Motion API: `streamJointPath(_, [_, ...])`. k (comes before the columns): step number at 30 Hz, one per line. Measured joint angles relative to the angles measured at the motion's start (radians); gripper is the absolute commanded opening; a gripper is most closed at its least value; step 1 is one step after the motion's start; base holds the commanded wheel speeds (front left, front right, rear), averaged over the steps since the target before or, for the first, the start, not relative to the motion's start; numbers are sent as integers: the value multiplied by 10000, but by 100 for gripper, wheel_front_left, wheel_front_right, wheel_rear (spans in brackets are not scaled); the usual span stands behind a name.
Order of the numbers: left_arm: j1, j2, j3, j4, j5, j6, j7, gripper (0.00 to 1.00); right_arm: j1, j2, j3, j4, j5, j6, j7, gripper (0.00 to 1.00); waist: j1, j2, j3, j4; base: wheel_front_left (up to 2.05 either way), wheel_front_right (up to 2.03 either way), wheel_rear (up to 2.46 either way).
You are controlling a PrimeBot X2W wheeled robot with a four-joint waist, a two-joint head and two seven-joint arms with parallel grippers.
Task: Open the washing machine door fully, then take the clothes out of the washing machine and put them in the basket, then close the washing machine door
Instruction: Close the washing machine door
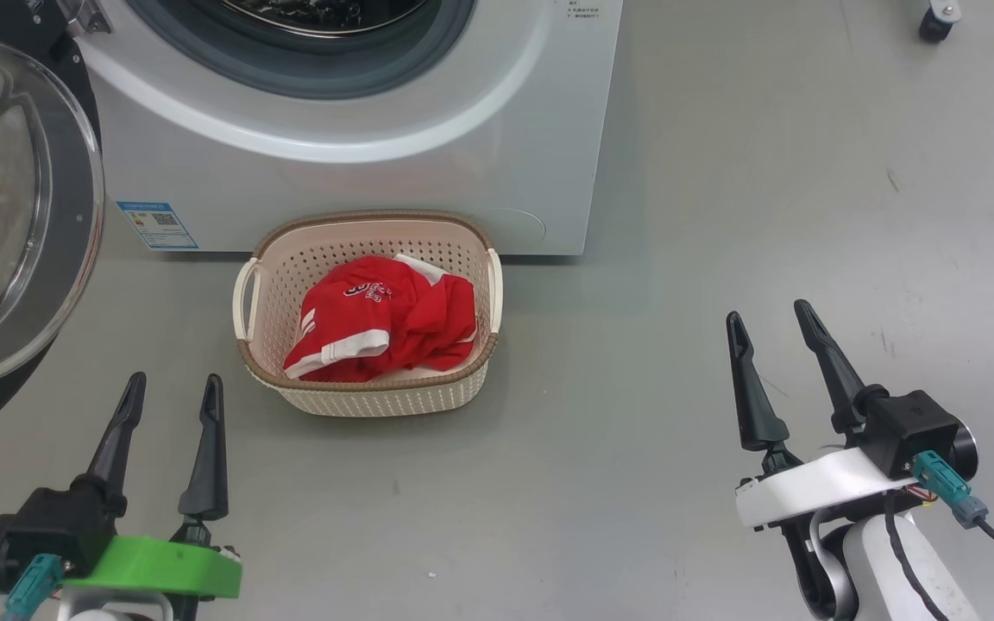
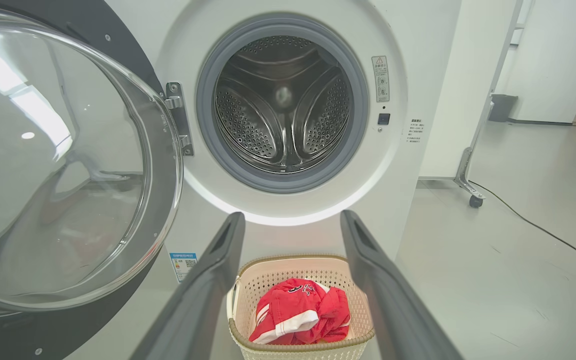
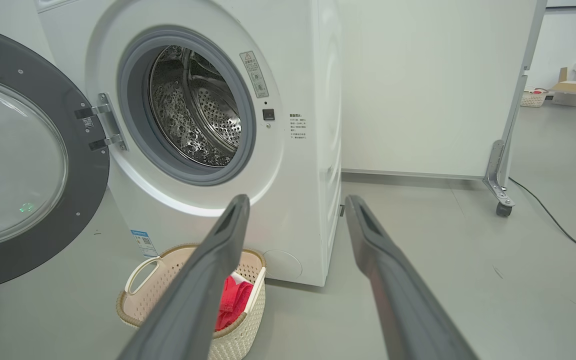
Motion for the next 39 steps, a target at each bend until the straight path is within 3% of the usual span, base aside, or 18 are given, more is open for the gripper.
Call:
streamJointPath(24, [0, -174, -38, 138, -48, -2, 0, 100, 0, 4, -44, 4, -12, 0, 0, 100, 0, 0, -34, 73, 0, 0, 0])
streamJointPath(39, [-14, -301, -203, 311, -58, -4, 0, 100, 2, -96, -50, 10, -77, 104, 0, 100, 0, 0, 9, 1252, 0, 0, 0])
